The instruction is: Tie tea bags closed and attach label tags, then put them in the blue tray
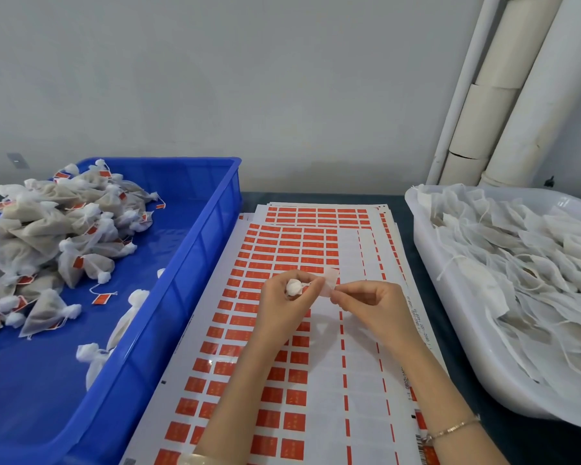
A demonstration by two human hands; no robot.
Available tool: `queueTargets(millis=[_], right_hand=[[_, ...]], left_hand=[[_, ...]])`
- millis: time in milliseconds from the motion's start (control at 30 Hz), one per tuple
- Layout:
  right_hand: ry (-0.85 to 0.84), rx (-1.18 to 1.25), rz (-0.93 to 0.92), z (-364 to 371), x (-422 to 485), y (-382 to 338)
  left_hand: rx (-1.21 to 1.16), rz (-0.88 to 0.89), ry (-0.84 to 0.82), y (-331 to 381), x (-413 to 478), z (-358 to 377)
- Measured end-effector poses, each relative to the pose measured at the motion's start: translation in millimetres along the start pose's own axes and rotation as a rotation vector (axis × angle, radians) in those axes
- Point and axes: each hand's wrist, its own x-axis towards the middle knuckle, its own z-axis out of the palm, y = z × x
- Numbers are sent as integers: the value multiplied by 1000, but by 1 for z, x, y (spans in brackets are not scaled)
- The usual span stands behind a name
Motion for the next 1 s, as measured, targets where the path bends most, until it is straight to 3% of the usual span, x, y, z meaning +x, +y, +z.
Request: queueTargets(millis=[400, 600, 700, 1000], right_hand=[[30, -34, -62, -1, 1, 5], [67, 172, -87, 0, 3, -1], [96, 86, -128, 1, 1, -1], [158, -24, -165, -1, 0, 2]], left_hand=[[4, 2, -18, 0, 0, 2], [-18, 47, -63, -1, 0, 2], [-7, 63, -80, -2, 0, 2], [-52, -117, -159, -5, 1, 1]])
